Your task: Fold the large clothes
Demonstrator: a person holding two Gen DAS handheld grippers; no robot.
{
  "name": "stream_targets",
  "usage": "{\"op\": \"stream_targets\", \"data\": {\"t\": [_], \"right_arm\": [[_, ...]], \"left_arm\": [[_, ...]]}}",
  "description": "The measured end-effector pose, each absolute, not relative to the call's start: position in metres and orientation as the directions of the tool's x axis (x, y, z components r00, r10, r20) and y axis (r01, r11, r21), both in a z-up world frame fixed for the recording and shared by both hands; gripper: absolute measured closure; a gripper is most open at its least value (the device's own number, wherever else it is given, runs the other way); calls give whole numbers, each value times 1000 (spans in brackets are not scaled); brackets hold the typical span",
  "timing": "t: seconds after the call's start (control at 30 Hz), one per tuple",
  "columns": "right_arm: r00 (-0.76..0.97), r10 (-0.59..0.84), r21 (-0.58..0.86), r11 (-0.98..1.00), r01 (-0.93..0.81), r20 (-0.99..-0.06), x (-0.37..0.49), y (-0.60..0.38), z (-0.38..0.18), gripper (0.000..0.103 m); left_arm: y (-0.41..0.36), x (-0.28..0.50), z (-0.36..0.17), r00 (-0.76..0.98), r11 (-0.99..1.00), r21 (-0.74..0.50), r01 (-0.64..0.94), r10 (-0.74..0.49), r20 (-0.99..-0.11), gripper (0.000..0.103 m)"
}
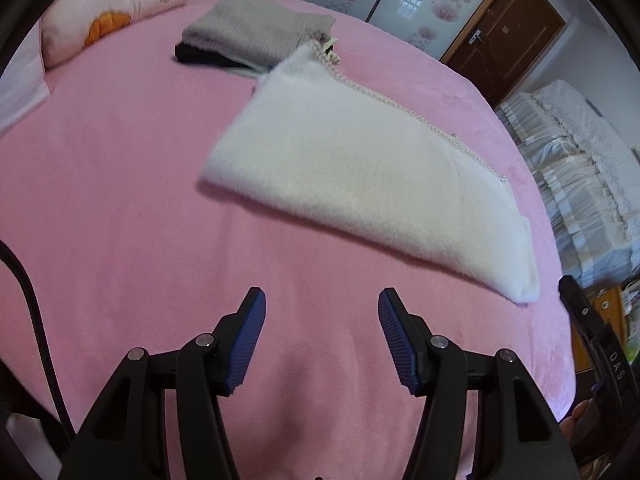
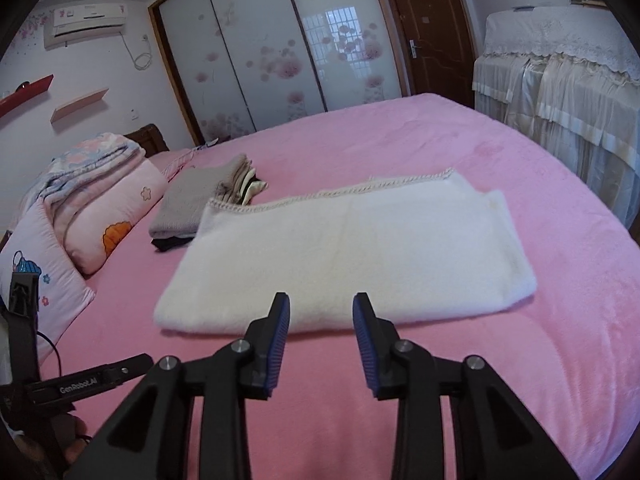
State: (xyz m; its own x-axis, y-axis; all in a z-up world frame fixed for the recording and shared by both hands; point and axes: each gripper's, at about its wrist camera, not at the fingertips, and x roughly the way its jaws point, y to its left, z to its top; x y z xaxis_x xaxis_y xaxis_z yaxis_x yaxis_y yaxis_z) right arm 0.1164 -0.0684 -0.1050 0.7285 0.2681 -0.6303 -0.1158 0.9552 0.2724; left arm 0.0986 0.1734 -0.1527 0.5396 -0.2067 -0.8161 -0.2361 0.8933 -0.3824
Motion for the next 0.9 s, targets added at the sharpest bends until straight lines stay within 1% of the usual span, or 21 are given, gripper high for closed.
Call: {"op": "stream_targets", "data": {"t": [0.1,0.2,0.3,0.37,0.5,0.7,0.8,0.83,0.9], "right_arm": [[696,285,284,951,-120,-660,122,-59,-121,70],[692,282,272,954,-127,-665,127,-53,-130,70],[684,276,262,957,-126,-675,135,-50,-139,70],[678,274,261,957,-124,-683,141,-50,-144,70],[677,262,252,961,-116,-688,152,-49,-154,70],[675,250,238,965,-112,-694,165,-47,-163,70],[676,249,234,965,-115,-694,171,-46,-166,70],[674,249,230,966,-119,-696,175,-46,-167,70],[667,238,208,970,-126,-706,185,-43,-168,71]], "left_arm": [[185,109,-180,565,850,-468,-243,-268,-780,46],[198,130,-208,595,806,-534,-255,-305,-744,46],[208,155,-236,604,739,-618,-268,-371,-706,46],[213,168,-249,627,715,-642,-276,-373,-684,47],[220,198,-252,697,706,-660,-256,-339,-632,47],[223,247,-262,717,680,-673,-291,-310,-624,47],[220,259,-260,724,678,-666,-310,-286,-628,47],[222,260,-260,724,674,-665,-320,-279,-631,48],[221,263,-257,720,672,-657,-342,-262,-642,65]]}}
